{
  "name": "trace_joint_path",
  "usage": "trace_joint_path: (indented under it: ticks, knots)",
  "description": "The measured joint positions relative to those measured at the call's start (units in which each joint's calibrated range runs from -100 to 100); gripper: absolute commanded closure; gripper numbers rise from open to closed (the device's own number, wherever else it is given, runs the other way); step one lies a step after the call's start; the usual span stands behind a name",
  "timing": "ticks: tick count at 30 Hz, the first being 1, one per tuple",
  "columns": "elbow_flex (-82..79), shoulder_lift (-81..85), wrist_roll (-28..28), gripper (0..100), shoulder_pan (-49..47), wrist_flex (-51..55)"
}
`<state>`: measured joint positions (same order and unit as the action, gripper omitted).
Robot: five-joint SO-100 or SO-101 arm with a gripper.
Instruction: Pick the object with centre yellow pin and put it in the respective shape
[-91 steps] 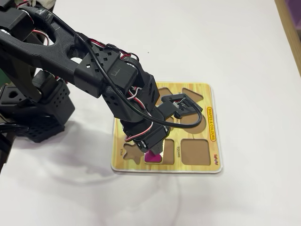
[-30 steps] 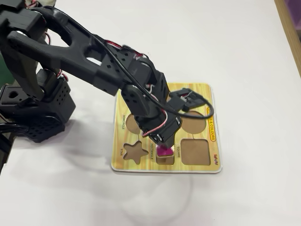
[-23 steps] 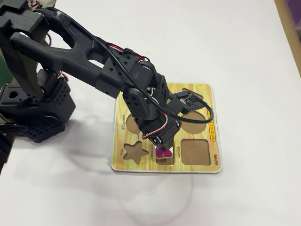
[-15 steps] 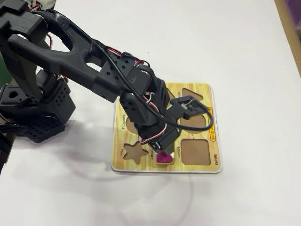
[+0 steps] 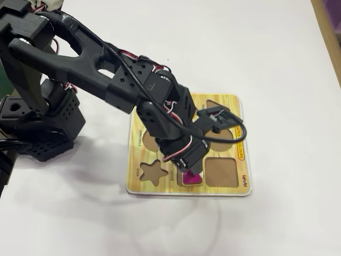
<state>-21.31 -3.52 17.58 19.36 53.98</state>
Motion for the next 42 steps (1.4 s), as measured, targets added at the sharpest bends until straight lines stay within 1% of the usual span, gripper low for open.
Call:
trace_joint_path:
  ticks: [7,19,42]
  knots:
    - [0.0,0.0,1.6,99,-1.2,0.0]
    - [0.0,-3.1,1.7,99,-1.2,0.0]
    - [0.0,-3.4,1.6,99,-1.2,0.0]
